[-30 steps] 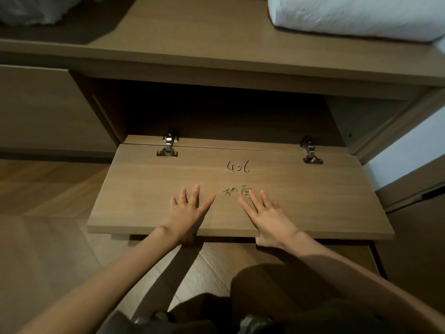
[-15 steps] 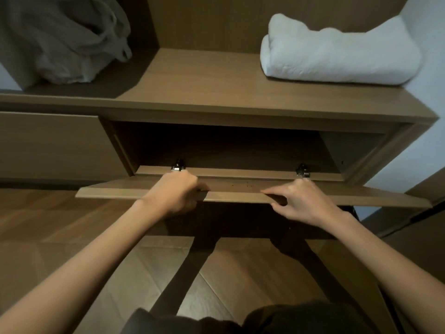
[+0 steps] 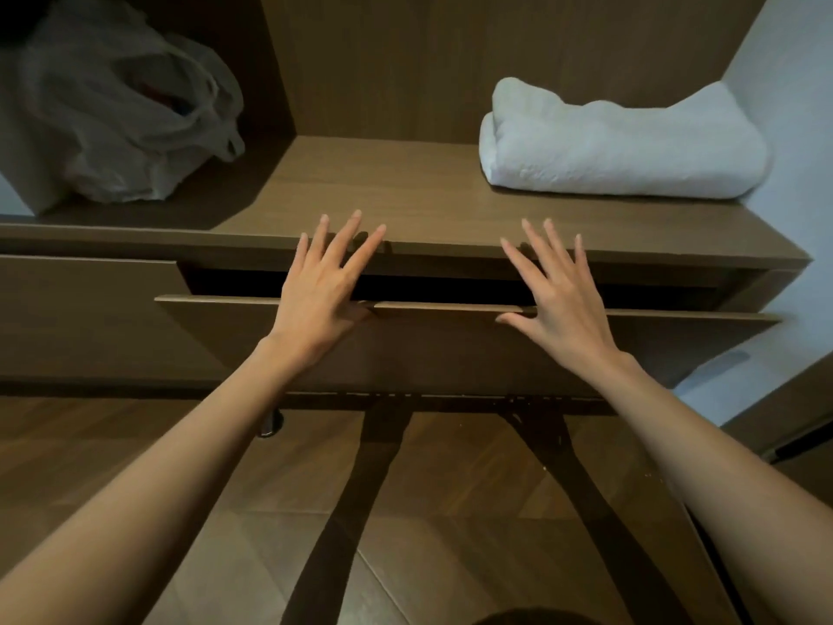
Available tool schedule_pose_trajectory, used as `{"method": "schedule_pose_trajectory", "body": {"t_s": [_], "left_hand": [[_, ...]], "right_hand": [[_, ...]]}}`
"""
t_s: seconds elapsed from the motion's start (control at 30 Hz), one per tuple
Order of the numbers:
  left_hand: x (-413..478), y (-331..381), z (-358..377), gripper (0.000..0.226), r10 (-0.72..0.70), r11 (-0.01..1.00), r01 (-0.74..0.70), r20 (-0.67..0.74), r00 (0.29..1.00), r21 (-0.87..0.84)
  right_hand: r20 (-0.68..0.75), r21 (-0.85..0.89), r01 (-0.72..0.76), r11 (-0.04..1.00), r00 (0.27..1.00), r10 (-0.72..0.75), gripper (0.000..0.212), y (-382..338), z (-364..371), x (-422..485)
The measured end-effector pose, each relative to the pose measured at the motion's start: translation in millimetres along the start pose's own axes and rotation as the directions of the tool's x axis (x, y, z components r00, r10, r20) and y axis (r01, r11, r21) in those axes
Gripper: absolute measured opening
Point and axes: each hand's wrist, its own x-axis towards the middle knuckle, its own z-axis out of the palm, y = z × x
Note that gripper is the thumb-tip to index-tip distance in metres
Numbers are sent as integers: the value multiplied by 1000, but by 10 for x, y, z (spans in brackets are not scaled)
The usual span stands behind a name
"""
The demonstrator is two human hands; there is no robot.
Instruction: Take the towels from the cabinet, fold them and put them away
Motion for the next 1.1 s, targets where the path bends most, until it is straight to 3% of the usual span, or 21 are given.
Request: {"method": "schedule_pose_trajectory", "body": {"t_s": [0.2,0.4,0.73,0.93,1.1], "left_hand": [[231,-102,130,96,-55,997,54,-21,998,-58],[267,-144,295,76,-66,997,59,-168,984,-48],[250,-167,378,71,-58,993,32,-238,970,-114],[275,-169,245,69,-60,993,44,-145,988,-113],[407,-88,-206,64,-81,988,96,123,989,-120]], "right_hand": [[12,1,-52,999,999,52,87,110,176,232],[-101,88,-94,992,990,102,74,125,339,300],[-164,177,-81,981,980,111,72,202,439,303],[-61,181,-101,978,992,113,72,207,288,321],[167,152,-117,982,982,91,76,152,-88,470]]}}
